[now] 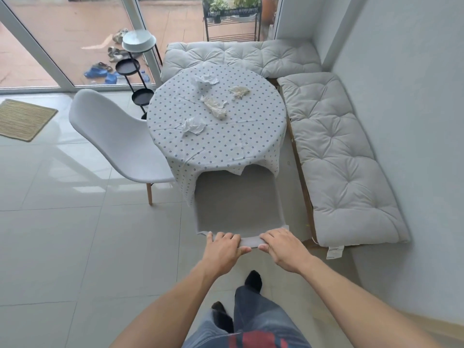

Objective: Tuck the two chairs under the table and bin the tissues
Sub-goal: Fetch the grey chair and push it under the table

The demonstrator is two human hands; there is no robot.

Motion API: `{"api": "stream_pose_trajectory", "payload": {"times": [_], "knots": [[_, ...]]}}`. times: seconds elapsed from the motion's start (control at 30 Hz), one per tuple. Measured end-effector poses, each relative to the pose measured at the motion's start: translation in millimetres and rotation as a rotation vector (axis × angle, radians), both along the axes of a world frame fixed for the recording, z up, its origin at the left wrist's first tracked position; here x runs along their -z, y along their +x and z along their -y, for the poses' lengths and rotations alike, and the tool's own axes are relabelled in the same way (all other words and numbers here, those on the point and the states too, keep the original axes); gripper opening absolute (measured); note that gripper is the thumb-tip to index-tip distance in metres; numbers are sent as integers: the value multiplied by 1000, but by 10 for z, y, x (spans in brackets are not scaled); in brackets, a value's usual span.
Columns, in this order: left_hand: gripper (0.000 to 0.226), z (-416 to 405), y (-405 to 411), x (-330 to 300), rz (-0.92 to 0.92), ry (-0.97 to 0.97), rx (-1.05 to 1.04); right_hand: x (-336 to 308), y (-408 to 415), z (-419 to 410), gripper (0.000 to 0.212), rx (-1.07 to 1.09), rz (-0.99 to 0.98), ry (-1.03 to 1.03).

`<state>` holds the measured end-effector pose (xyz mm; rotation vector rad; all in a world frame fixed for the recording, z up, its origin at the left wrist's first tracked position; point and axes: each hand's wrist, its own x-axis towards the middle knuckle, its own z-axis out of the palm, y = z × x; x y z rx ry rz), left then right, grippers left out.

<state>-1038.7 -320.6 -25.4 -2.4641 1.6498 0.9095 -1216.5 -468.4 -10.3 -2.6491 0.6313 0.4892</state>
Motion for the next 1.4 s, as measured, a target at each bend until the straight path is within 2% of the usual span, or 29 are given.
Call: {"api": "stream_pose_trajectory", "payload": {"times": [0.27,0.47,0.57,0.7,0.97,1.2,1.4], "knots": [[65,377,186,-64,18,19,-42,-31,230,494,48,-51,-39,50],[79,396,367,-90,-38,34,-60,-34,233,646,77,-25,-59,99],[92,458,487,-112,-62,50,-57,-62,342,719,74,4,-36,116],[89,550,757,-162,-70,13,-145,-101,671,792,67,-14,-49,89],[91,625,1820,-291,-62,-48,-195,-161,1589,898,69,5,-84,-20],[95,505,3008,-513,-18,-96,-163,-255,2638,810,82,158,-180,-140],[101,375,3935,-658,75,-116,-143,-335,3461,714,85,216,-174,-134]]}}
